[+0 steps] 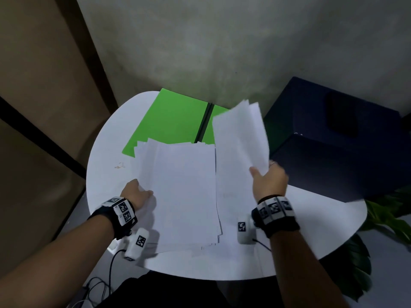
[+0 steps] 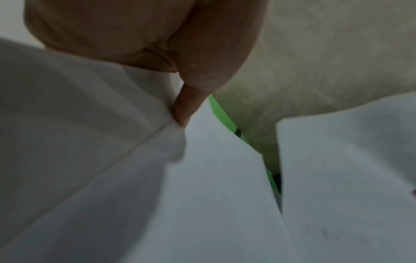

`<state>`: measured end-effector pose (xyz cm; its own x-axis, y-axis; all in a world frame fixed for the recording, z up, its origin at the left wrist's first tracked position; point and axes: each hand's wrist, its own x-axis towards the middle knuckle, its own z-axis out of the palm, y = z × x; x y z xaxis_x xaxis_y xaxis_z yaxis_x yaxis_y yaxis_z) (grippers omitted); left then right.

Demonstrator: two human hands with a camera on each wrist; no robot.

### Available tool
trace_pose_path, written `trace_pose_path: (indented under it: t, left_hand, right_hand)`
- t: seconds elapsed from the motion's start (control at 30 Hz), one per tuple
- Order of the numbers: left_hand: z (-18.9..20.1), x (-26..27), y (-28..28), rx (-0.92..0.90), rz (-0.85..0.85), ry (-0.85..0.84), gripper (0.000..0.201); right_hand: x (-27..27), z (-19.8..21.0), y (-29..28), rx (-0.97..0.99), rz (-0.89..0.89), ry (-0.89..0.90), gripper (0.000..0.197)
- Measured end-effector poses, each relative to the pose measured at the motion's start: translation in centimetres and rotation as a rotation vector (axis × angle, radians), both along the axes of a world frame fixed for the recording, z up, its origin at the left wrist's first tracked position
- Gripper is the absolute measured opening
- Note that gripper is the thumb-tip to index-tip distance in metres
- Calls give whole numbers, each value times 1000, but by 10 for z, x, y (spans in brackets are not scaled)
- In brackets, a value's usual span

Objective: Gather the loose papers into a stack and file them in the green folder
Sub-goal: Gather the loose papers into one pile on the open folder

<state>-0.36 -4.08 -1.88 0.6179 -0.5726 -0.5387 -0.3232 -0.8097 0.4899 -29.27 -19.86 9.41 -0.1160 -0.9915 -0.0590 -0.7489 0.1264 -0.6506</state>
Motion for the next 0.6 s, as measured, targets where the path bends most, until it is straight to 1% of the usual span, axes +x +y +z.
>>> trace_pose_path:
  t: [0.03,0.07,0.13,0.17,0.23,0.3,0.37,0.4,0.47,0.5,0.53,0.57,0.6]
  left_hand:
    - [0,0,1,-13,2,1,31]
    - [-1,-1,1,-26,2,1,31]
    - [-3,-2,4,-52,-13,-7,30]
    - [-3,-2,5,-67,-19,-10,29]
    - [-4,-2,7,-98,0,0,27]
    - [-4,-1,8,-106,36,38,26]
    - [-3,2,8,-138,100,128,24]
    - [-3,4,8,-165,146,183,28]
    - [-1,5,8,-178,235,267,49]
    - [0,4,7,-178,256,289,58]
    - [-1,2,5,-170,251,282,63]
    - [0,0,4,-135,206,240,65]
    - [0,-2,2,-99,141,176,63]
  right_hand:
    - [-4,20,-4,-74,-1,-55,29]
    - [-8,40,-8,-120,-12,-161,26]
    - [-13,63,-12,-135,-19,-427,20]
    - [-12,67,-13,-118,-13,-515,19]
    - [-4,54,-14,-34,5,-565,23]
    - [12,23,-7,82,35,-564,32]
    - [29,-17,8,198,71,-512,40]
    - [36,-34,17,256,75,-440,45]
    - [50,-62,35,403,83,-323,55]
    - [55,-76,42,474,124,-273,60]
    - [58,-88,46,524,191,-201,64]
    - [58,-97,46,523,247,-94,68]
    - [52,-106,42,500,271,43,72]
